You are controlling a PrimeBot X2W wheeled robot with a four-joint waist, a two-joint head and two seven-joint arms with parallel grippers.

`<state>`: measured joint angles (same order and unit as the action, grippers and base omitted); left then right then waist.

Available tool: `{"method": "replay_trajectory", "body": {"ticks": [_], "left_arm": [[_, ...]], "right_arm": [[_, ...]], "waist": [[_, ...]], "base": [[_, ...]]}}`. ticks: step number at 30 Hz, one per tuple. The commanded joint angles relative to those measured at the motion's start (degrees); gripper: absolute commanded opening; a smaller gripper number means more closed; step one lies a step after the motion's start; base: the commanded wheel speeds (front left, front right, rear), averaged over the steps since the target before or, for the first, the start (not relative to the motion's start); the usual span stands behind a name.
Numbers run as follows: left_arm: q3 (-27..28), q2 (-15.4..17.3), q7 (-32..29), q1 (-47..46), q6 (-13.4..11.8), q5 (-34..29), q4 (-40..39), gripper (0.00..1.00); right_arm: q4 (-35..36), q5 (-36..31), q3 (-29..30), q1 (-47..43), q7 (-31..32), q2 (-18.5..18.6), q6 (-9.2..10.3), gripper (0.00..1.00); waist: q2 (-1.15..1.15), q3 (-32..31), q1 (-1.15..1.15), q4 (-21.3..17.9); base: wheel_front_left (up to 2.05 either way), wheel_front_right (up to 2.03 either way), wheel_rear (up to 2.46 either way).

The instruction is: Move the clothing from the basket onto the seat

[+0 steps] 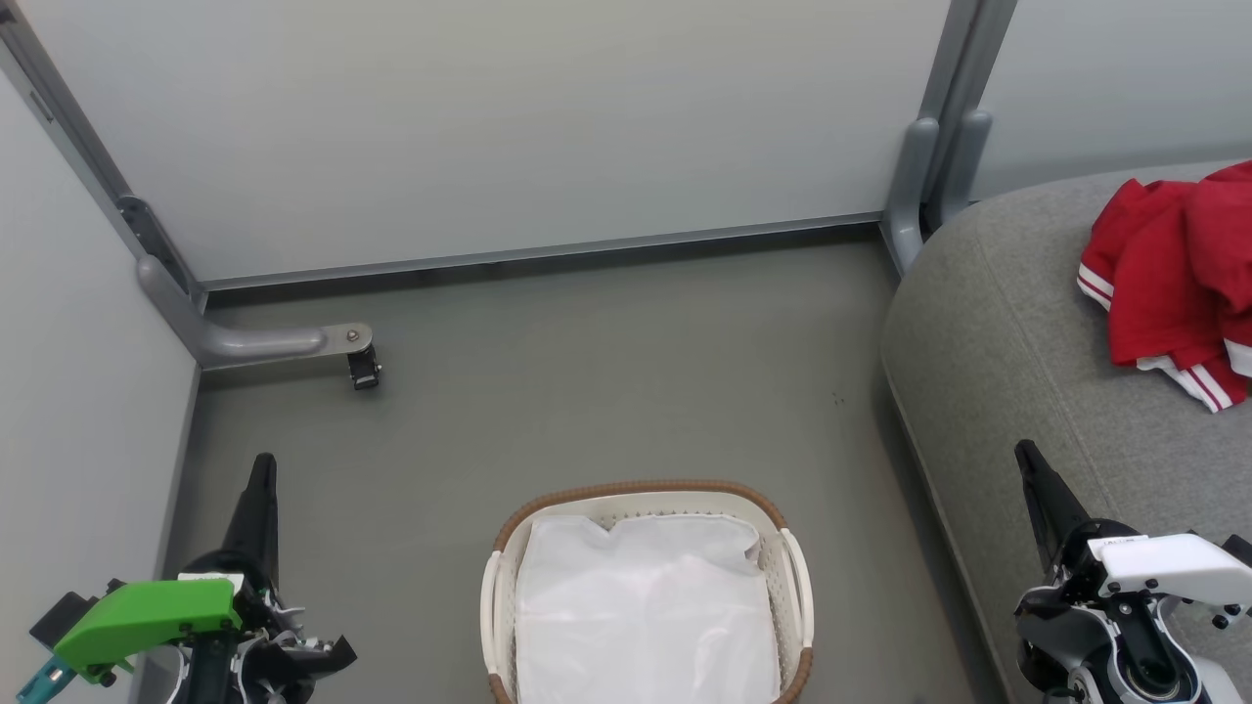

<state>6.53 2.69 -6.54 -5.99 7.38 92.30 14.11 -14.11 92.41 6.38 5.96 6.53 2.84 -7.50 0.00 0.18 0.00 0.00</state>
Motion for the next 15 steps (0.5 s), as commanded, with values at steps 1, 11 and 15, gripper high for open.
{"method": "replay_trajectory", "body": {"ticks": [1,11,15], "left_arm": [[0.13,0.35,-0.21,-0.55,0.24,0.18,-0.12,0.0],[0.13,0.35,-0.21,-0.55,0.24,0.2,-0.13,0.0],[0.12,0.35,-0.2,-0.55,0.24,0.19,-0.12,0.0]], "right_arm": [[0.23,0.21,0.14,0.45,-0.01,0.33,0.02,0.0],[0.23,0.16,0.18,0.45,0.04,0.3,0.02,0.0],[0.23,0.15,0.19,0.45,0.04,0.29,0.02,0.0]], "waist": [[0.0,0.0,0.0,0.0],[0.0,0.0,0.0,0.0],[0.0,0.0,0.0,0.0]], "base": [[0.0,0.0,0.0],[0.0,0.0,0.0],[0.0,0.0,0.0]]}}
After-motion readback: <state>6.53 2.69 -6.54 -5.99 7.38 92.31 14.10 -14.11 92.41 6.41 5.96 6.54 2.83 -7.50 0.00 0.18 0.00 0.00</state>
